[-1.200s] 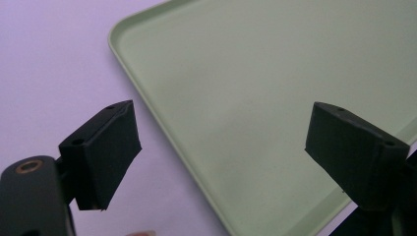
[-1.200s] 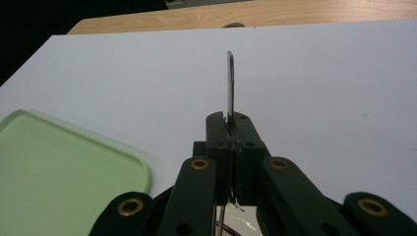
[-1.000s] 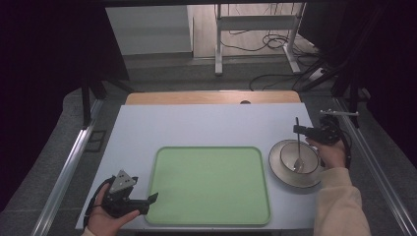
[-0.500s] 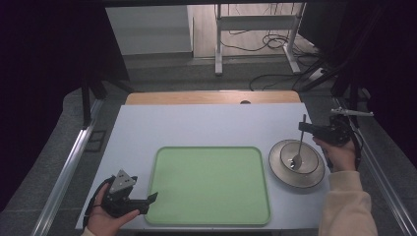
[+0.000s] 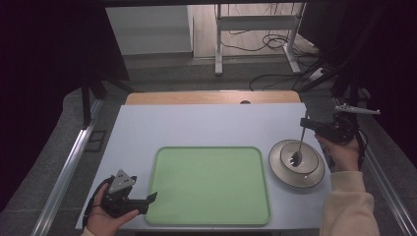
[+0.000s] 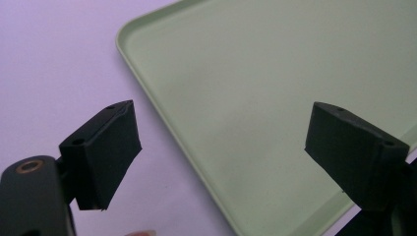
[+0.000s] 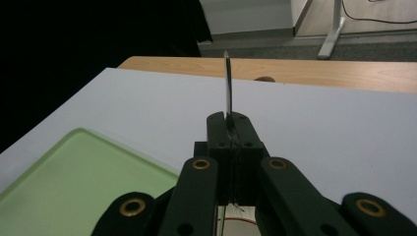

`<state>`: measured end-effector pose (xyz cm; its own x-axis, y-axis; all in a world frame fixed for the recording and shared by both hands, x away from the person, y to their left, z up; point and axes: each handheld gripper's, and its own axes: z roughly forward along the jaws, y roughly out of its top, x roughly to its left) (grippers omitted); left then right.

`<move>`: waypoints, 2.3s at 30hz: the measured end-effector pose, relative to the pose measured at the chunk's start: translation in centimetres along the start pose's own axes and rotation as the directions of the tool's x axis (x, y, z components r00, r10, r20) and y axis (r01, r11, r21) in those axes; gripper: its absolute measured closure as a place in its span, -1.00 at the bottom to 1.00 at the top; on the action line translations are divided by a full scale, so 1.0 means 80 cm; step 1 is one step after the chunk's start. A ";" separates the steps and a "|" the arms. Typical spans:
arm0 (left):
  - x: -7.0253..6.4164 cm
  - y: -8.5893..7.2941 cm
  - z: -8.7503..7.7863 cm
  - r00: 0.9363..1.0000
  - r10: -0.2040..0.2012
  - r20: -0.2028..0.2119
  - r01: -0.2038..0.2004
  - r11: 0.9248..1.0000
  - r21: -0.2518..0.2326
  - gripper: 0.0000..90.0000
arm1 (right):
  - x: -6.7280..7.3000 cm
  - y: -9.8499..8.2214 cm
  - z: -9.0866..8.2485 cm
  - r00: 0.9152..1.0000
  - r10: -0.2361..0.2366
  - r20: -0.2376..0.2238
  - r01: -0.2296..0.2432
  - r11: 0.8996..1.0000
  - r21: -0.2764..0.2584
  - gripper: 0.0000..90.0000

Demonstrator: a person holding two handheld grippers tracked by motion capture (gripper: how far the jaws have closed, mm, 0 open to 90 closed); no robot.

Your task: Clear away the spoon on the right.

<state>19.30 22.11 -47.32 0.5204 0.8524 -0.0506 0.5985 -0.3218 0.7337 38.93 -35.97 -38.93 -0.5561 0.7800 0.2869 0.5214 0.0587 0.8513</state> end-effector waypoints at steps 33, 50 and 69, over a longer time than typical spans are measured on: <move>0.001 -0.001 -0.002 1.000 -0.005 -0.002 0.005 1.000 -0.003 -0.71 | 0.086 0.028 -0.028 0.992 -0.115 -0.055 0.114 0.993 -0.021 0.97; 0.002 0.000 -0.002 1.000 -0.006 -0.004 0.006 1.000 -0.001 -0.71 | 0.115 0.015 -0.032 0.990 -0.124 -0.069 0.124 0.992 -0.004 0.97; 0.004 -0.001 -0.003 1.000 -0.018 0.000 0.018 1.000 -0.010 -0.71 | 0.162 -0.008 -0.019 0.983 -0.126 -0.133 0.132 0.990 0.040 0.97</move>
<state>19.29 22.48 -47.24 0.5095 0.8581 -0.0638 0.6014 -0.3021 0.7396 30.41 -26.86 -35.08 -0.6985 0.6764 0.2335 0.4687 0.1860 0.8635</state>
